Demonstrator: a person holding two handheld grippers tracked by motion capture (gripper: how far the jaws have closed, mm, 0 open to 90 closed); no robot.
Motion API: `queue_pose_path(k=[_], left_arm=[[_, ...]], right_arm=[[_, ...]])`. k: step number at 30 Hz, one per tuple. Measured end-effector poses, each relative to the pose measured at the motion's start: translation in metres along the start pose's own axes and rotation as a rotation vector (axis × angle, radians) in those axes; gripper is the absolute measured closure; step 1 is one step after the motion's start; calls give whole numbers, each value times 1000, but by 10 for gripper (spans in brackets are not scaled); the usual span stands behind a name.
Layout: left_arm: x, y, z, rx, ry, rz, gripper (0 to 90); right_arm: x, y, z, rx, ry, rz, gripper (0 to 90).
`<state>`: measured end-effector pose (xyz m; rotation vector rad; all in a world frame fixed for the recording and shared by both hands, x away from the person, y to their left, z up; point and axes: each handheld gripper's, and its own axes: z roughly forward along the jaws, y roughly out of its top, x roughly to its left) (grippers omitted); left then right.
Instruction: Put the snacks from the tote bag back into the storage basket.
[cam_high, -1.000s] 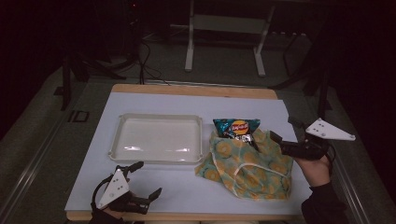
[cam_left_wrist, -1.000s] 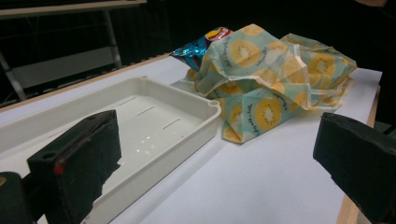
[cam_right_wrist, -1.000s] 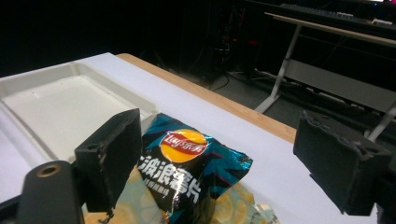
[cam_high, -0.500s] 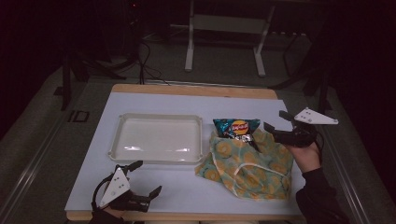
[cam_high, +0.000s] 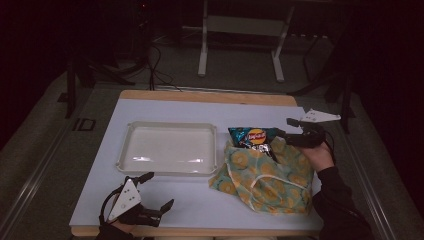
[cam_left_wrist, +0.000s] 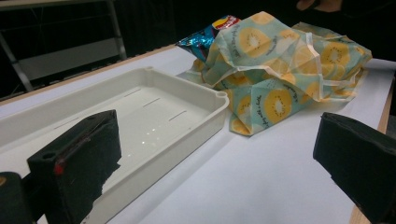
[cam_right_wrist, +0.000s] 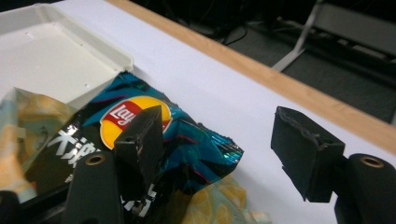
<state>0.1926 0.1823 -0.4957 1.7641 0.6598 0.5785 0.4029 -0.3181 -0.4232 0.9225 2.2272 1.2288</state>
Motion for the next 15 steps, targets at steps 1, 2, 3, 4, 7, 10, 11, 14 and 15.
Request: queue_pose_path(k=[1,2,3,4,7,10,11,14,15], left_arm=[[0,0,0,1,-1,0,13],[0,0,0,3,0,0,13],[0,-1,0,5,0,2,13],[0,-1,0,5,0,2,13],[1,-1,1,10,-5,0,13],[1,-2,1,16,-9,4,13],[1,-2,2,18,-10,3,13],[1,-2,2,25,-15,4,13],[1,-2,2,25,-16,3,13]], right_arm=[[-2,-1,3,3,14,8,338],[-4,-1,6,7,26,10,338],[-6,-2,8,12,30,9,338],[-8,-2,10,19,36,6,338],[-13,-4,18,43,55,2,337],[-17,-7,25,69,66,1,328],[-19,-8,27,77,70,-1,328],[-23,-13,34,99,83,13,326],[-24,-14,37,109,84,13,326]])
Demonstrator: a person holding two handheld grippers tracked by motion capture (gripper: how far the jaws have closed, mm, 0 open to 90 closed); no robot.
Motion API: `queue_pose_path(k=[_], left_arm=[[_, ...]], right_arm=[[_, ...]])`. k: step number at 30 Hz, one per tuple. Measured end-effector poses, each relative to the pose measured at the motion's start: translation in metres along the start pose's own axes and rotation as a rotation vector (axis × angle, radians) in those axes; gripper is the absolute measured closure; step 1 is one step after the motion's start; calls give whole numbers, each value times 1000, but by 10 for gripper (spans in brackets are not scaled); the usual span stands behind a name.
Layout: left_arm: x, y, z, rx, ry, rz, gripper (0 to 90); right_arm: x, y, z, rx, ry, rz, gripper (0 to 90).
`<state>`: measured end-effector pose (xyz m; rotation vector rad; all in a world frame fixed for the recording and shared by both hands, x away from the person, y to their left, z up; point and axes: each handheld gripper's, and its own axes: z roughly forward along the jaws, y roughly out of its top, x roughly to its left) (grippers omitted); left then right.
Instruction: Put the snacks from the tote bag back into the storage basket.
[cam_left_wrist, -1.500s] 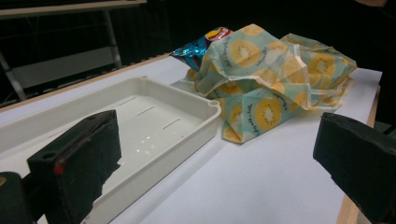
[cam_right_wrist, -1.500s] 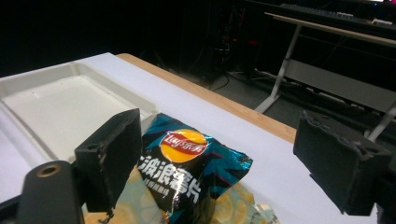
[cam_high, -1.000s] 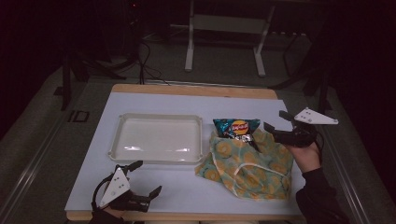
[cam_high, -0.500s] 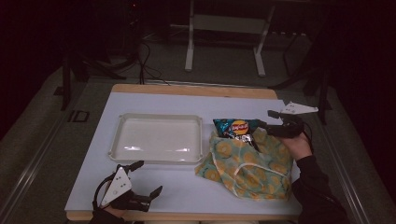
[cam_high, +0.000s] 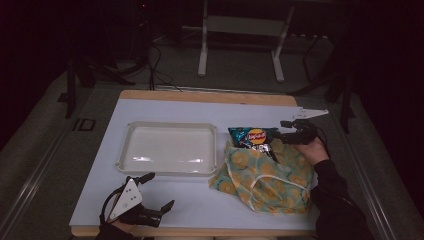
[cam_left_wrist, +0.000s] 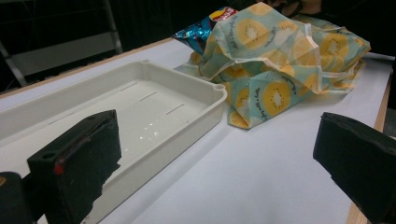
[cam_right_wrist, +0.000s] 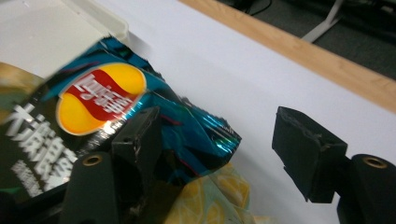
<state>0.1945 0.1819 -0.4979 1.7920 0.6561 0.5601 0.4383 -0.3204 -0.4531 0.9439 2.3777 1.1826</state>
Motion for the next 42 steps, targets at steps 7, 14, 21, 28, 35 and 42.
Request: queue_pose_path(k=[7,14,21,28,35,42], left_arm=[[0,0,0,-6,-25,7,13],[-1,-1,1,3,-33,8,13],[-1,-1,1,12,-42,13,13],[-1,-1,1,10,-41,9,13],[-1,-1,0,7,-34,8,13],[-1,-1,1,7,-33,9,13]], right_arm=[[-10,-7,12,43,36,0,379],[-15,-12,21,71,96,2,470],[-17,-13,29,91,146,12,687],[-8,-8,28,101,137,-20,900],[3,-1,18,57,109,-38,900],[12,7,5,20,109,-59,900]])
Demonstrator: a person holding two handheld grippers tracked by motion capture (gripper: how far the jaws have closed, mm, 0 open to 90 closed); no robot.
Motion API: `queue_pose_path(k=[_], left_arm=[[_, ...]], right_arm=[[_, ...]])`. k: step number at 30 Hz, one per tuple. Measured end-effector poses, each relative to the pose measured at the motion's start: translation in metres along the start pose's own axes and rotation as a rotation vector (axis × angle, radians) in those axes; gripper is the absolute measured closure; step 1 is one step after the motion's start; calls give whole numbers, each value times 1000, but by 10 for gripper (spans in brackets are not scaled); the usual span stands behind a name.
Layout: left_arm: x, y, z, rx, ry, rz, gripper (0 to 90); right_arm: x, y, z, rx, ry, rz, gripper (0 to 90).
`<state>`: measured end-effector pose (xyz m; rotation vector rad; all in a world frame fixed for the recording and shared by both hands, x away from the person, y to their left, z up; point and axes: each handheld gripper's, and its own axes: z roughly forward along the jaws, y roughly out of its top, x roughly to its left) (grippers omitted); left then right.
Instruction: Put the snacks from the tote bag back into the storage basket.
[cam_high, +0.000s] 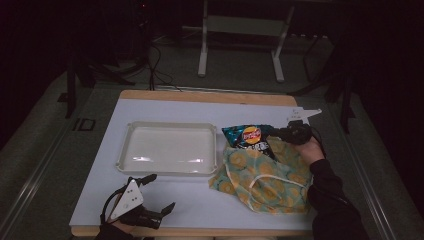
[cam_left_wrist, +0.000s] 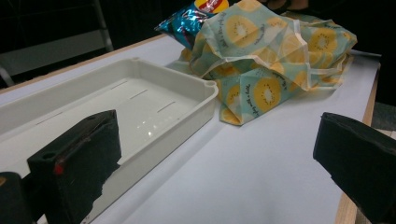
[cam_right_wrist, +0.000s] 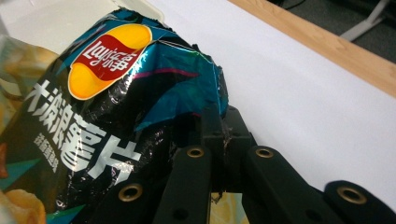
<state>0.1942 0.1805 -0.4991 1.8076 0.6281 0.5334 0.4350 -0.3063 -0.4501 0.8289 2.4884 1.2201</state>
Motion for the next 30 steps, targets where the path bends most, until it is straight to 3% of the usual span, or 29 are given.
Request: queue_pose_path(k=[13,25,30], left_arm=[[0,1,-1,-9,12,0,13],[0,1,-1,-5,7,-3,13],[0,1,-1,-6,7,-4,13]], right_arm=[[16,21,-28,-84,14,-46,900],[27,47,-60,-193,44,-73,900],[29,60,-74,-212,5,-94,900]])
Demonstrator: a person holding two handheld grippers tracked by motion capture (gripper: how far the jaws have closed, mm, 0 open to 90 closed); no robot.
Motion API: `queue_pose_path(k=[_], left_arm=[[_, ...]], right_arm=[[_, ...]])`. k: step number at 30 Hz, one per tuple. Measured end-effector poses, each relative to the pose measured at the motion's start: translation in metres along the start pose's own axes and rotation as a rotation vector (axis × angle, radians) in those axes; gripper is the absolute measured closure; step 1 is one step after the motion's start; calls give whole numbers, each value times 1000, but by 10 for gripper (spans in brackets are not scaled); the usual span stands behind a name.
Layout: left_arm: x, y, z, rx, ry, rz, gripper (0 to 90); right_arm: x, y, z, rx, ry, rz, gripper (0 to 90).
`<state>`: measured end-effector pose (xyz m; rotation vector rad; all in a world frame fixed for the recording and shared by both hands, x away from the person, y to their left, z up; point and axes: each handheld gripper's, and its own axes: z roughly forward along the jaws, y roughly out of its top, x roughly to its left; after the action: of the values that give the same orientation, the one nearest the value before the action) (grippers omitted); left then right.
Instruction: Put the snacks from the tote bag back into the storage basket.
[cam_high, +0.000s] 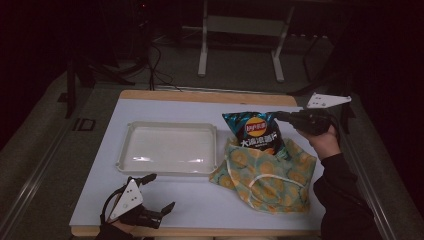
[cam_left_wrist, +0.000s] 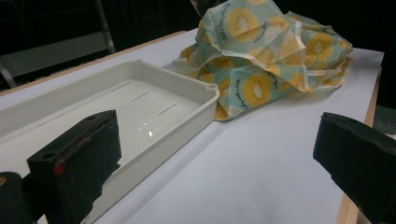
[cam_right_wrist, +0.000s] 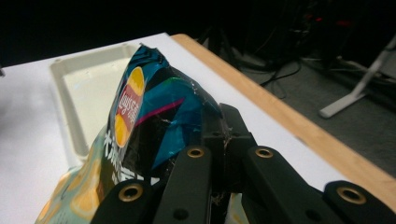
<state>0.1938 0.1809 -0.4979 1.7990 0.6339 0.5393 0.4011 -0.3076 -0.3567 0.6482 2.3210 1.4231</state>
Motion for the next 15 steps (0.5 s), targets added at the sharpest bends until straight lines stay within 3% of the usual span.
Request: queue_pose_path(k=[15], left_arm=[[0,0,0,-6,1,-1,13]], right_arm=[[-3,32,-38,-99,-109,6,900]])
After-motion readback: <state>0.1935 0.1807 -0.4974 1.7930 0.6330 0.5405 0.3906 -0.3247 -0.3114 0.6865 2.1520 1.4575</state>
